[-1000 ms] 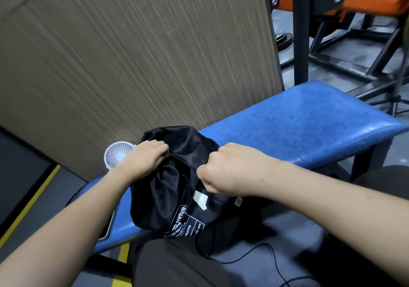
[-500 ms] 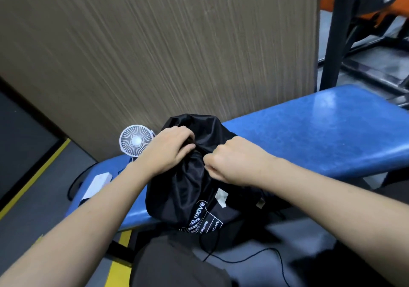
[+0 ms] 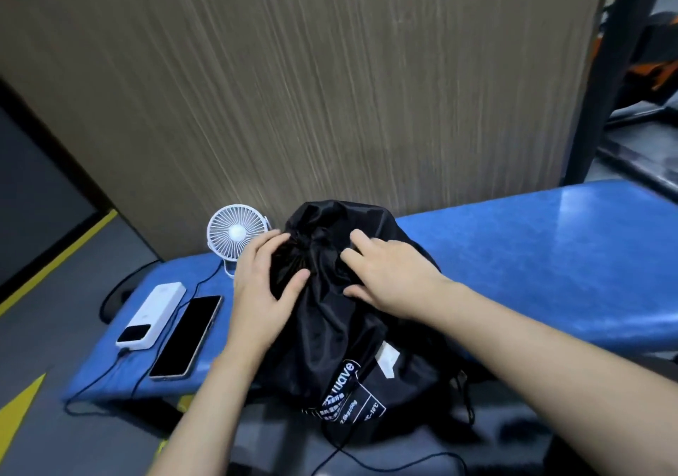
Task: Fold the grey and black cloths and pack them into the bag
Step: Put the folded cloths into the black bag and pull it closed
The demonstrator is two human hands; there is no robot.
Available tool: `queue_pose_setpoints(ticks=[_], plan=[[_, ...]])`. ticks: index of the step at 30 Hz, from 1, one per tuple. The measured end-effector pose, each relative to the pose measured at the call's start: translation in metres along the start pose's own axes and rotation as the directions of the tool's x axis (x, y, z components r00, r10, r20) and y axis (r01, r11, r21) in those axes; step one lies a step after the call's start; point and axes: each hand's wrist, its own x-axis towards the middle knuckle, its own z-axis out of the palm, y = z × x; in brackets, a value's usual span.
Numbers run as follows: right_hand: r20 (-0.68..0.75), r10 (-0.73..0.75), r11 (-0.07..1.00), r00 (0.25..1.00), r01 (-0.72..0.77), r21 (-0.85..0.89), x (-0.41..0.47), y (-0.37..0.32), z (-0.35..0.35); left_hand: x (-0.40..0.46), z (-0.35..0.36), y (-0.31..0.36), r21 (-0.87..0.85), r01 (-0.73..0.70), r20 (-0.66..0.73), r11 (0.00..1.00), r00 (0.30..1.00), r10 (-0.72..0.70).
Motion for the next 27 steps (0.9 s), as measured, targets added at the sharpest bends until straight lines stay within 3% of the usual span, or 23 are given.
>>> queue_pose_setpoints(ticks=[4,7,10,12,18,21,24,27], plan=[[-0.087,0.174,0.982,0.981,-0.166,0.094,0.009,0.001,0.013,-0.024,-0.007,-0.027,-0.125,0.287,0.041,0.95,0.958,-0.285],[0.12,0.349,0.89,0.929,-0.369,0.266,0.013,0.009,0.023,-0.036,-0.018,-0.047,-0.249,0.447,0.22,0.859,0.89,-0.4],[0.361,0.369,0.757,0.856,-0.502,0.417,0.012,0.021,0.034,-0.049,-0.016,-0.052,-0.213,0.515,0.466,0.83,0.801,-0.377],[0.492,0.327,0.695,0.807,-0.558,0.454,0.009,0.024,0.043,-0.054,-0.008,-0.057,-0.163,0.516,0.541,0.841,0.76,-0.361],[0.596,0.266,0.692,0.757,-0.581,0.429,0.014,0.026,0.057,-0.051,0.017,-0.055,-0.305,0.52,0.563,0.798,0.774,-0.289],[0.548,0.271,0.701,0.791,-0.553,0.451,0.017,0.024,0.068,-0.048,0.028,-0.046,-0.341,0.545,0.551,0.766,0.776,-0.307],[0.483,0.288,0.614,0.827,-0.547,0.569,0.016,0.022,0.078,-0.045,0.038,-0.044,-0.364,0.544,0.516,0.756,0.793,-0.323],[0.449,0.311,0.596,0.838,-0.54,0.595,0.013,0.024,0.077,-0.038,0.045,-0.041,-0.39,0.529,0.498,0.753,0.809,-0.311]])
